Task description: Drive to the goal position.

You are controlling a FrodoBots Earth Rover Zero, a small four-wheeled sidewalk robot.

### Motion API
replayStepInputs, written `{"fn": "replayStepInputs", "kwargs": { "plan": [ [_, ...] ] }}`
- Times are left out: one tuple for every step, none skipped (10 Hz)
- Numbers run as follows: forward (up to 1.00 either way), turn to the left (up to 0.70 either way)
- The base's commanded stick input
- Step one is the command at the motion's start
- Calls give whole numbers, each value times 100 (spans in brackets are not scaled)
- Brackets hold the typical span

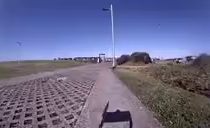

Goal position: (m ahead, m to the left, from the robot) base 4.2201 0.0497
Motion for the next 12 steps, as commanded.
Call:
{"fn": "replayStepInputs", "kwargs": {
  "plan": [
    [95,0],
    [98,0],
    [100,0],
    [100,0],
    [100,0],
    [100,0],
    [100,0],
    [100,0],
    [100,0],
    [100,0],
    [100,0],
    [100,0]
  ]
}}
